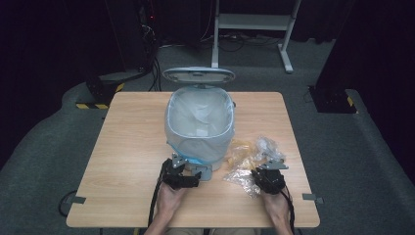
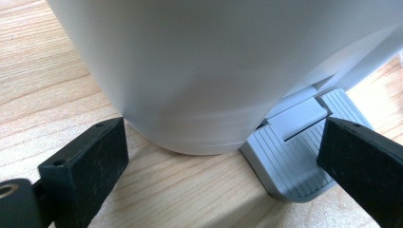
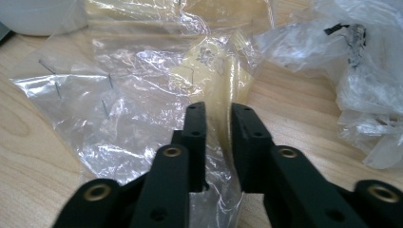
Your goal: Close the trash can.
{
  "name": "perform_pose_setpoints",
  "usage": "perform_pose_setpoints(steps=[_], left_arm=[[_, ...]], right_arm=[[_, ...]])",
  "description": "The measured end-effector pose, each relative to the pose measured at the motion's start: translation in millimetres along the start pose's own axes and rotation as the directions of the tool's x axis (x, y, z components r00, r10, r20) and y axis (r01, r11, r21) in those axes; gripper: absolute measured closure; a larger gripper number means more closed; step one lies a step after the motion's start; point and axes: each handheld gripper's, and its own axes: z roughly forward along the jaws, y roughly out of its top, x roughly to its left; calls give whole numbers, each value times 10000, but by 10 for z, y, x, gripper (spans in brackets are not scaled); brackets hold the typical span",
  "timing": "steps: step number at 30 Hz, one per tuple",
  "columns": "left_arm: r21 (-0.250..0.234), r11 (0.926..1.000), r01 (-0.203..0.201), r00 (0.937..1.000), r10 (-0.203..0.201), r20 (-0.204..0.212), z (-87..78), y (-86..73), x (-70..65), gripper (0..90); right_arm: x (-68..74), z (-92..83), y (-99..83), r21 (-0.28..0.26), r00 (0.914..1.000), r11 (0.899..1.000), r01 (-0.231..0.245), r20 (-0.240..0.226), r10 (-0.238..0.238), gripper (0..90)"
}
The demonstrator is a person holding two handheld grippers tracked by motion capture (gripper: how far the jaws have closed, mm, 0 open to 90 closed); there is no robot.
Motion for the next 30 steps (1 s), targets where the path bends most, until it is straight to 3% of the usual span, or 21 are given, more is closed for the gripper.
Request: perform_pose_setpoints(steps=[1, 7, 14, 17, 30], left_arm=[[0, 10000, -1, 10000, 1, -3, 0, 0, 0, 33], [4, 10000, -8, 10000, 8, -4, 0, 0, 0, 33], [-4, 10000, -15, 10000, 15, -30, -2, 0, -4, 34], [-6, 10000, -28, 10000, 28, -39, -2, -1, -4, 34], [46, 10000, -70, 10000, 70, -28, -6, -1, -2, 34]], right_arm=[[11, -3, -6, -11, 9998, 9999, 170, 123, -170, 847], [5, -4, -22, -99, 9992, 9994, 346, 192, -344, 894], [-5, -66, -25, -467, 9997, 9988, 117, -210, -126, 900], [31, -136, -22, -684, 9985, 9970, 364, -379, -391, 900], [19, -307, -52, -1306, 9985, 9910, 307, -415, -364, 900]])
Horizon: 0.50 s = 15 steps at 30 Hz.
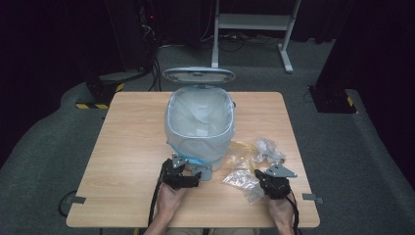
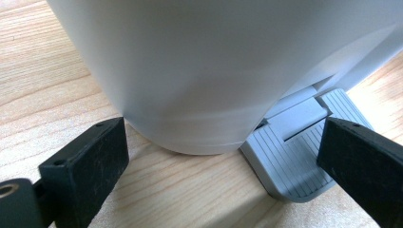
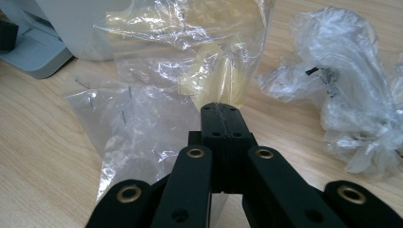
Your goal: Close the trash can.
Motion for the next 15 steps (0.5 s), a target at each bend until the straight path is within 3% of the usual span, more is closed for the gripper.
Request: perform_pose_setpoints(steps=[7, 15], left_arm=[[-9, 10000, 12, 10000, -12, 5, -1, -2, -3, 36], [-70, 10000, 61, 10000, -61, -5, 2, -2, -8, 36]], right_arm=[[-28, -140, 42, -253, 9999, 9996, -100, -83, 98, 900], [-60, -173, 60, -427, 9997, 9990, -116, -226, 107, 900]])
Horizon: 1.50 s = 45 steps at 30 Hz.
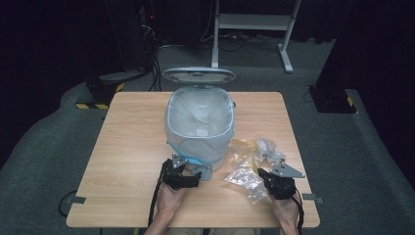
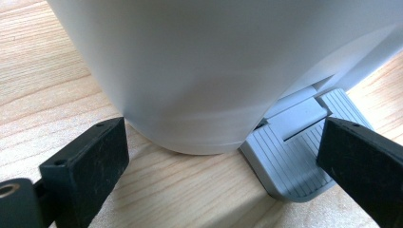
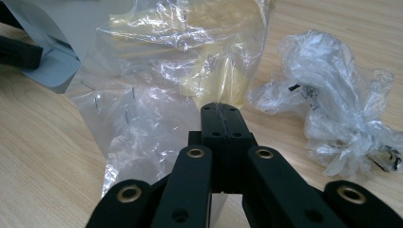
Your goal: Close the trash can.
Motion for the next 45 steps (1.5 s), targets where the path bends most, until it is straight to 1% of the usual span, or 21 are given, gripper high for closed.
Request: perform_pose_setpoints(steps=[1, 2, 10, 11, 18, 22, 25, 26, 29, 37, 45], left_arm=[[-5, 10000, 7, 10000, -7, 1, 0, 0, 0, 36], [-4, 10000, 19, 10000, -19, 8, 1, 0, 0, 36], [2, 10000, -6, 10000, 6, -21, -1, 0, 2, 36], [-10, 10000, 0, 10000, 0, -7, 0, 0, -2, 36], [-16, 10000, 5, 10000, -5, -6, 0, -1, -3, 36], [-14, 10000, 10, 10000, -10, -2, 0, -1, -1, 36], [-13, 10000, 11, 10000, -11, 0, 0, -1, -1, 36], [-12, 10000, 12, 10000, -12, 2, 0, 0, -1, 36], [-10, 10000, 12, 10000, -12, 2, 0, 0, -1, 36], [-8, 10000, -6, 10000, 6, -23, -1, 0, 1, 36], [-10, 10000, 16, 10000, -16, 6, 0, 0, 0, 36]], right_arm=[[0, 0, 0, 0, 10000, 10000, 0, 0, 0, 900], [-5, -23, 10, -55, 9999, 9999, -104, -33, 104, 900], [-23, -100, 53, -228, 9999, 9997, -133, -110, 131, 900], [-35, -120, 71, -286, 9999, 9996, -81, -138, 77, 900], [-43, -135, 101, -164, 9999, 9999, -19, -138, 17, 900], [-69, -163, 117, -262, 9998, 9996, -143, -174, 138, 900], [-72, -177, 130, -297, 9997, 9995, -134, -214, 128, 900], [-75, -195, 150, -312, 9998, 9995, -57, -201, 50, 900], [-82, -222, 182, -387, 9996, 9992, -133, -237, 123, 900], [-91, -266, 241, -320, 9996, 9995, -56, -266, 47, 900], [-113, -326, 273, -402, 9995, 9992, -33, -311, 20, 900]])
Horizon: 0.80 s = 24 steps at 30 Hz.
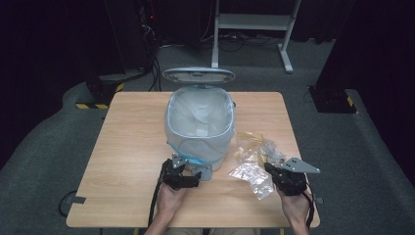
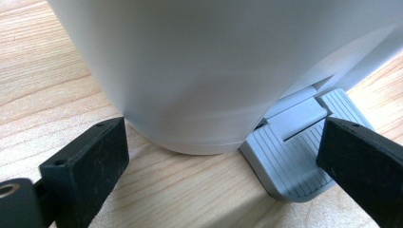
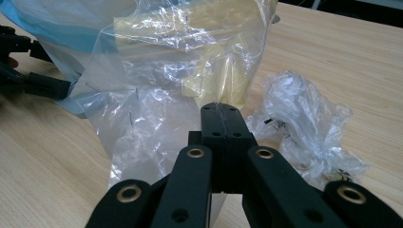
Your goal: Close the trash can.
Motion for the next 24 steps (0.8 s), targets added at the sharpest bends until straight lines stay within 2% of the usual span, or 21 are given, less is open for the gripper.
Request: perform_pose_setpoints(steps=[24], left_arm=[[34, 10000, 11, 10000, -11, 22, 0, 2, 8, 36]], right_arm=[[-101, -194, 140, -245, 9992, 9997, -68, -388, 59, 900]])
